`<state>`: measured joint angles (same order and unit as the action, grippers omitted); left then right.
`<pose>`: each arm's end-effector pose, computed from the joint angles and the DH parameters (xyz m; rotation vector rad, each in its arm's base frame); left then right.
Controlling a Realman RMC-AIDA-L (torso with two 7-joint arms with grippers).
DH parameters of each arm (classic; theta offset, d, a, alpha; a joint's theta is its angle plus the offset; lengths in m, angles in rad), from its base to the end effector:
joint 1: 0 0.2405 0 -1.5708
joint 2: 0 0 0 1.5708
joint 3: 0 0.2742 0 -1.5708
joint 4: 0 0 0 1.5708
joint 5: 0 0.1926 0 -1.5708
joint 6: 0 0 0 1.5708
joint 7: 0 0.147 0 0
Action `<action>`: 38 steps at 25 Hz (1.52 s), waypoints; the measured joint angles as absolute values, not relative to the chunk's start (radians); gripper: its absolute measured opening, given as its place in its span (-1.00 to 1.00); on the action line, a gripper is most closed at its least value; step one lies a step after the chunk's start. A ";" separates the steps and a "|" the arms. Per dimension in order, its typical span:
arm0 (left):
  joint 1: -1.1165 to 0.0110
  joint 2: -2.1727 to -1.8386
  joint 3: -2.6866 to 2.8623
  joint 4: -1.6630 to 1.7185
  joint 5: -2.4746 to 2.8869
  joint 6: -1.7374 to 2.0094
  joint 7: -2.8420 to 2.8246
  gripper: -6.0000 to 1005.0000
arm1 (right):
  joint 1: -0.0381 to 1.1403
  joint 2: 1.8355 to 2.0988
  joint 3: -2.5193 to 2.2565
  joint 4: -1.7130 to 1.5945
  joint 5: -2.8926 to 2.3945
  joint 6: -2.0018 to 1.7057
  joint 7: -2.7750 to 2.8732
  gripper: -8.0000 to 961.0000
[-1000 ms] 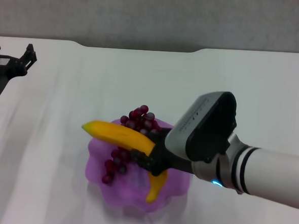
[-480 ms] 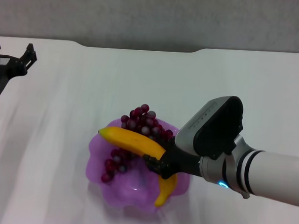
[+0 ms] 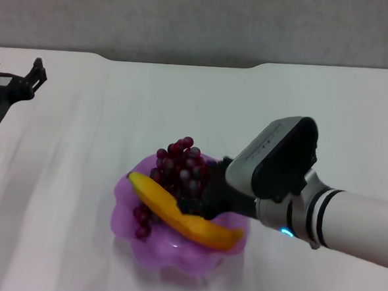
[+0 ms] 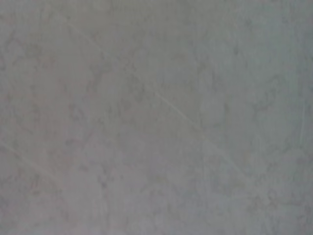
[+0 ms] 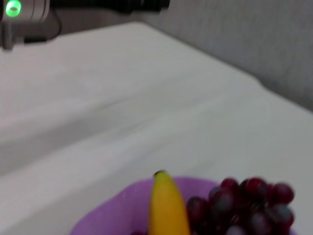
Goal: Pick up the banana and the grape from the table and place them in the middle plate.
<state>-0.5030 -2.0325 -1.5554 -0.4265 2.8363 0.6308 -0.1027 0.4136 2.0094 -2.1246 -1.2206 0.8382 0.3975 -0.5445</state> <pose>-0.3210 0.4099 0.0278 -1.5458 -0.6425 -0.5237 0.1840 0.3306 -0.1121 -2.5086 0.4839 0.1412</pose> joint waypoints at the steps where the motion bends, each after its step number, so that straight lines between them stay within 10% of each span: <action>1: -0.502 -2.032 -1.555 -0.427 2.836 0.631 -0.103 0.72 | 0.404 2.009 -2.120 -1.229 0.831 0.384 -0.545 0.79; 38: -0.500 -2.033 -1.565 -0.418 2.837 0.638 -0.103 0.72 | 0.210 2.003 -1.850 -1.026 0.743 -0.396 -0.456 0.85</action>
